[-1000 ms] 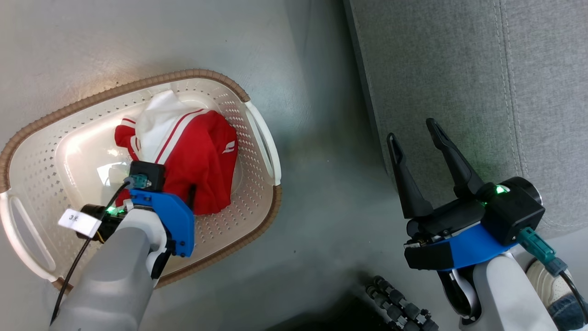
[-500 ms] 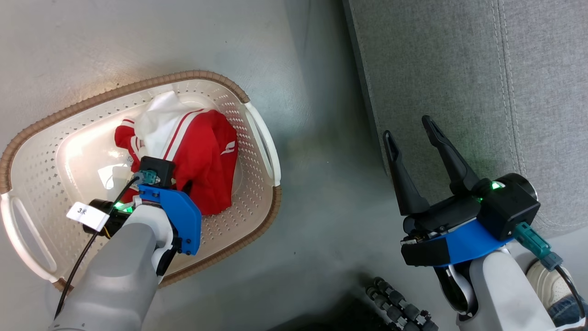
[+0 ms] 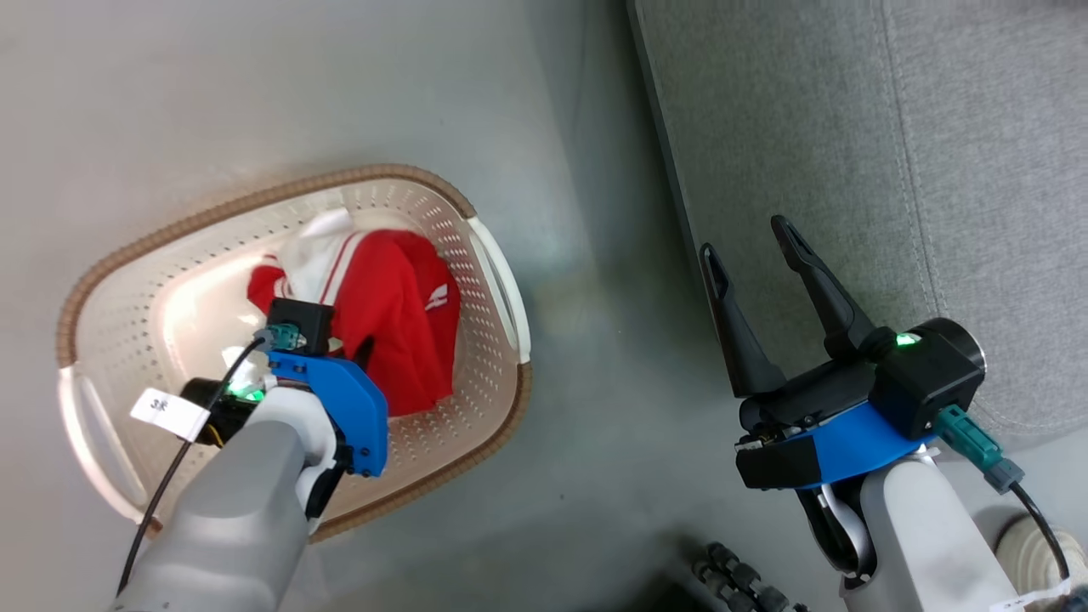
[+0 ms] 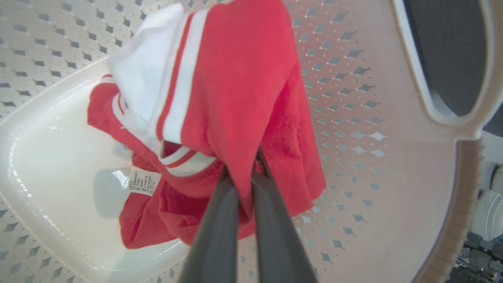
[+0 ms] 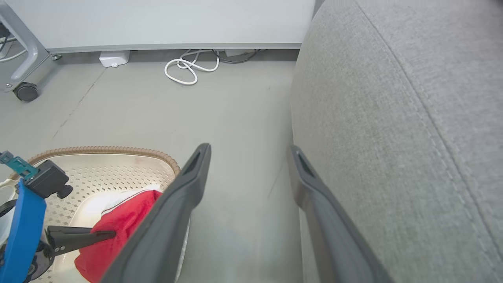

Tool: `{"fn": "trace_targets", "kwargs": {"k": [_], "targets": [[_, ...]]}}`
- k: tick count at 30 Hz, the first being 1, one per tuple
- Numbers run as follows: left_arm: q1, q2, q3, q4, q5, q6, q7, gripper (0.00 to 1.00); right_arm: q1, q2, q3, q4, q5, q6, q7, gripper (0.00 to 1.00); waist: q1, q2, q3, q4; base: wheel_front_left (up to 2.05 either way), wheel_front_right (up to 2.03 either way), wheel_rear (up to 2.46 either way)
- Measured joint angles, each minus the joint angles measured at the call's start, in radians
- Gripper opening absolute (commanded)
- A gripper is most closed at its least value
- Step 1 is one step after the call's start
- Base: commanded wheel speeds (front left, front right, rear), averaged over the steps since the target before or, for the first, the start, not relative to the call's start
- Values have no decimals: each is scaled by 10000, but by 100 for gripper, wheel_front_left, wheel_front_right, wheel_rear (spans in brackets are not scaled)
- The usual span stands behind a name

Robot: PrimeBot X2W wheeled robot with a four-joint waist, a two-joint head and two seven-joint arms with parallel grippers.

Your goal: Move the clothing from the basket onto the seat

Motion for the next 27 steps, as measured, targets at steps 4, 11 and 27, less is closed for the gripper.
{"fn": "trace_targets", "kwargs": {"k": [4,11,27], "targets": [[268,-211,-167,-295,-454,0,-123,0,4,4,-86,130,-104,0,86,100,-1,0,-593,203,0,0,0],[1006,-192,-1120,-1563,-1448,0,-59,0,269,10,-336,470,-274,0,324,100,-2,0,-2065,677,0,0,0],[1040,174,-2955,-3912,-3049,0,-757,0,1581,15,-403,830,-257,0,938,100,-4,1,-5679,2118,0,0,0]]}}
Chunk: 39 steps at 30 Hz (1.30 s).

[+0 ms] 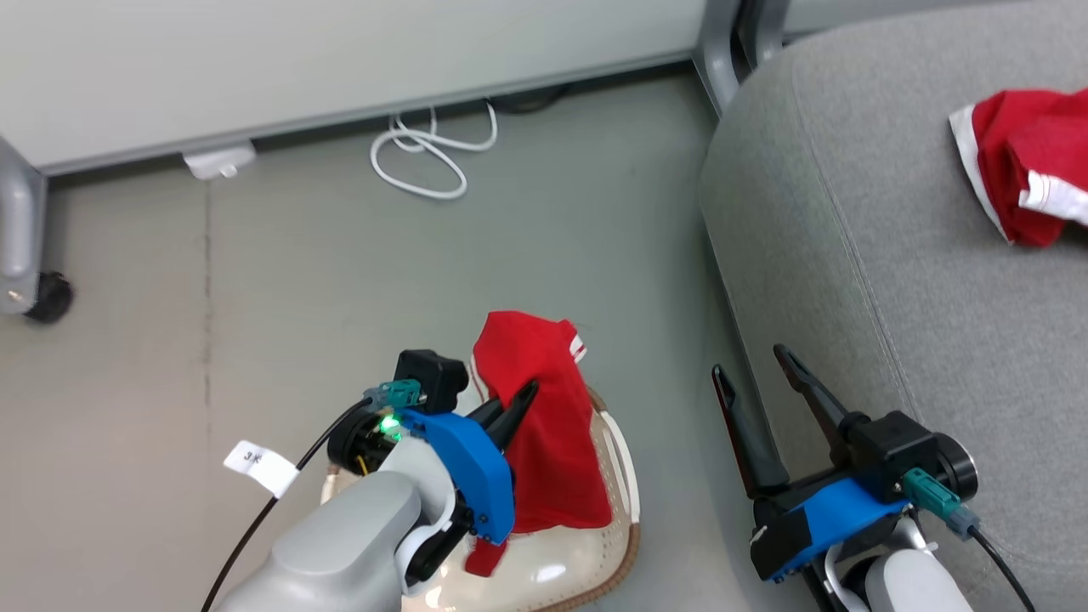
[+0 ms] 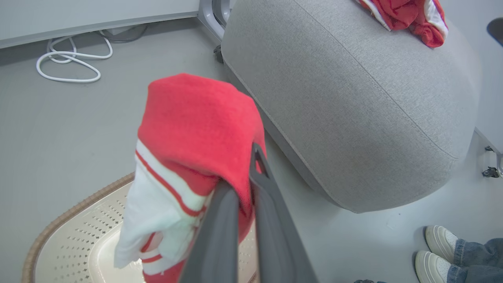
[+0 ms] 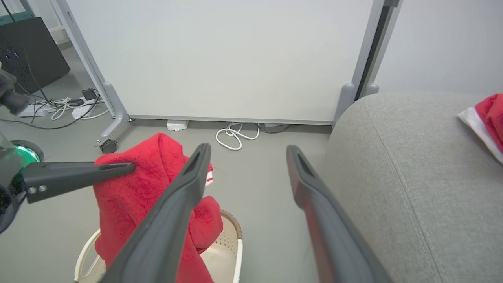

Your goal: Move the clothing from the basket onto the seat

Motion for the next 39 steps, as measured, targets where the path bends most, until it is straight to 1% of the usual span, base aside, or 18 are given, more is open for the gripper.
{"fn": "trace_targets", "kwargs": {"k": [5,11,17,27,32,39], "targets": [[-510,23,-353,-395,-42,0,-380,0,338,0,36,-19,6,-2,203,100,1,0,-857,339,0,0,0],[-1268,-46,-642,-650,-48,0,-585,0,616,0,293,-33,96,0,378,100,1,0,-1676,561,0,0,0],[-1997,-357,-863,-777,-48,0,-652,0,848,0,456,-36,174,0,543,100,2,0,-2243,681,0,0,0],[-2635,-658,-1099,-901,-224,0,-779,0,1038,0,587,-69,211,0,731,100,3,0,-2635,744,0,0,0],[-2646,-665,-1179,-1009,-466,0,-825,0,1068,0,571,-88,211,0,790,100,4,0,-2646,723,0,0,0],[-2761,-625,-1289,-1012,-504,0,-842,0,1067,0,577,-79,211,-2,817,100,3,0,-2622,683,0,0,0]]}}
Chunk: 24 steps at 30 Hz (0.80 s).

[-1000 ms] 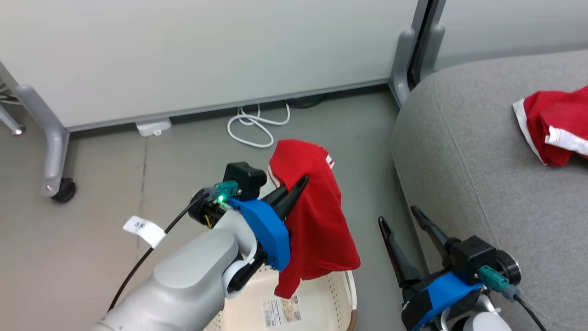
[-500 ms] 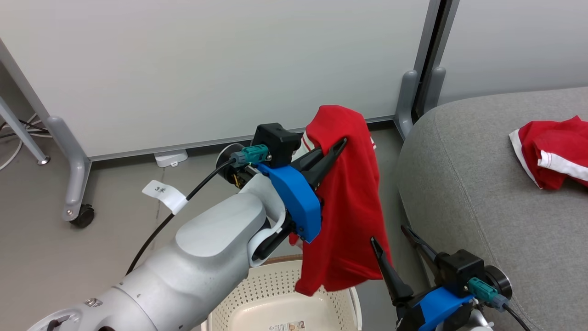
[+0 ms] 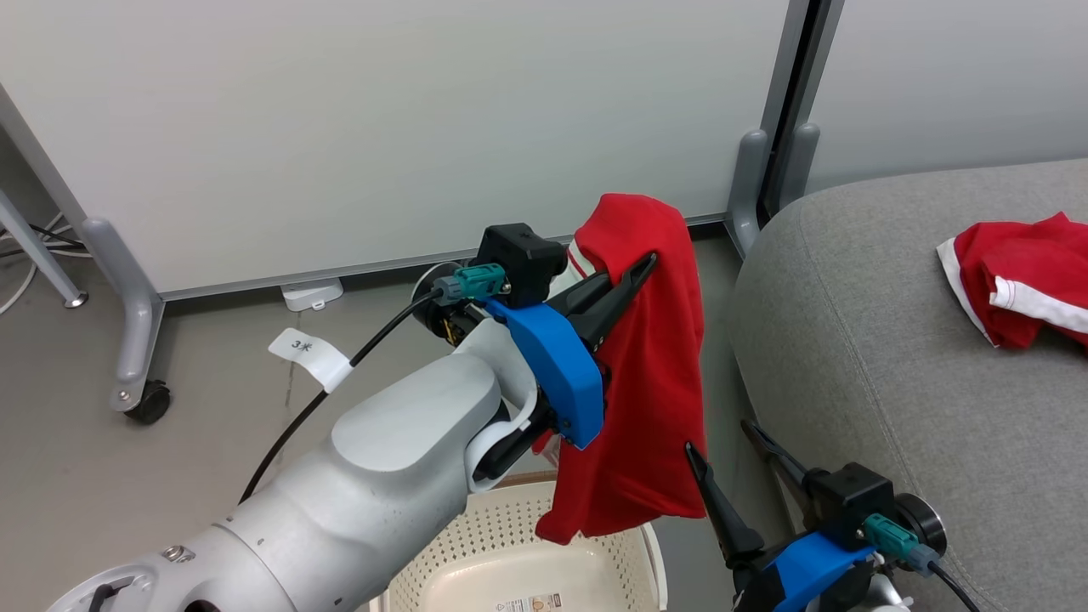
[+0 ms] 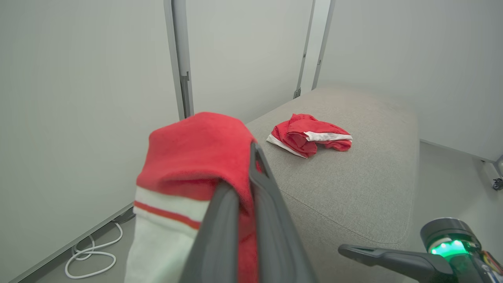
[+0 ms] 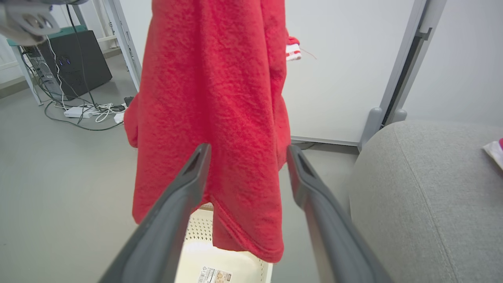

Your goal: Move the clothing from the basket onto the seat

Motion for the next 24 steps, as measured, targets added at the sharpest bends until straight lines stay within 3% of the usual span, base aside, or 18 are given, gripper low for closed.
{"fn": "trace_targets", "kwargs": {"k": [11,24], "targets": [[-94,10,-102,-56,56,0,6,0,-1300,0,222,1041,-150,2,316,100,1,0,240,69,0,0,0],[-248,-90,-134,-464,282,0,217,0,-3740,-10,1028,4002,324,2,163,100,1,0,579,412,0,0,0]]}}
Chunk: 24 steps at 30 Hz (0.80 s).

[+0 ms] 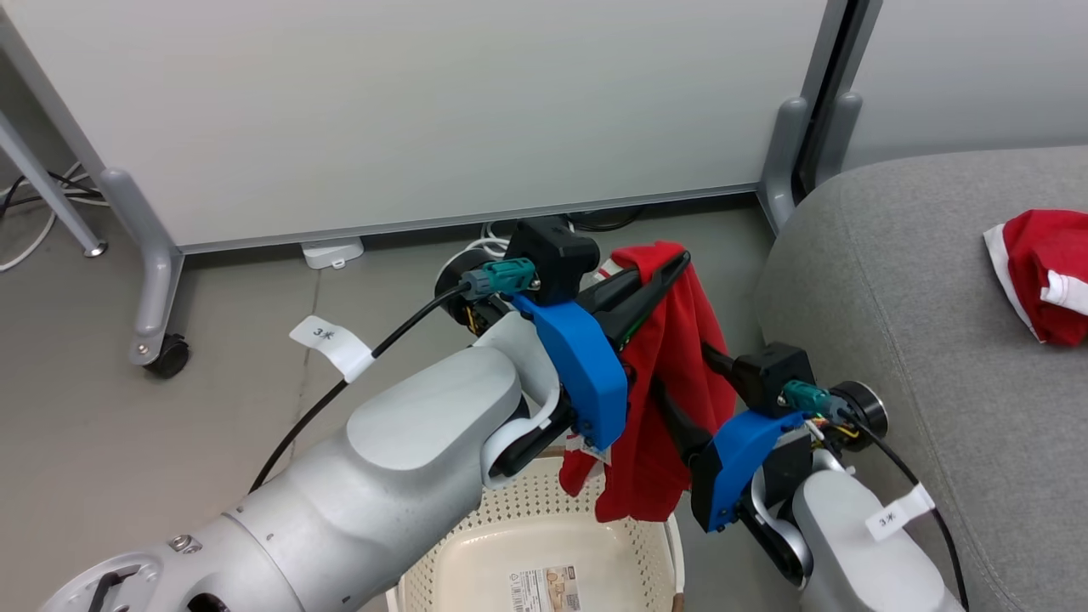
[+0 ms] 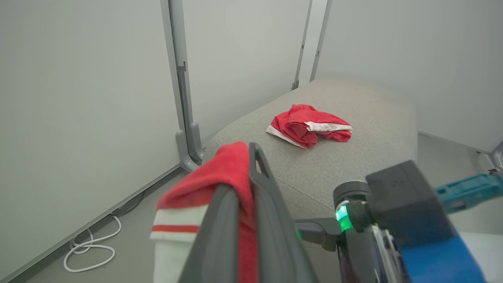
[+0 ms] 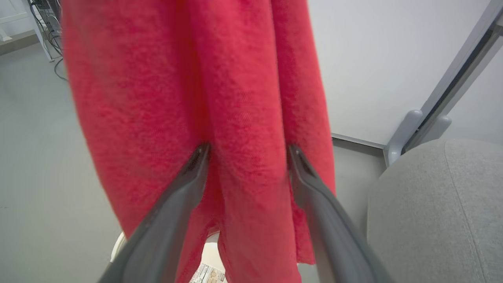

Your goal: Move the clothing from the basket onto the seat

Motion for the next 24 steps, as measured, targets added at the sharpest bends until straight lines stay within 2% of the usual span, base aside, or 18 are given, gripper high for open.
{"fn": "trace_targets", "kwargs": {"k": [7,8,9,10,24], "targets": [[3,-52,-8,-278,136,0,211,0,-951,2,652,1808,642,-2,-140,100,0,0,-37,260,0,0,0],[3,-50,-8,-291,138,0,219,0,-1003,2,775,1960,838,0,-173,78,0,0,-46,279,0,0,0],[4,-46,-8,-295,146,0,219,0,-1039,4,895,2084,978,0,-217,29,0,0,-57,291,0,0,0],[7,-38,-8,-299,169,0,219,0,-1077,4,1026,2184,1085,0,-284,0,0,0,-67,298,0,0,0],[55,88,-10,-278,121,0,171,0,-1546,6,1733,3292,2033,0,-1131,0,0,0,-206,128,0,0,0]]}}
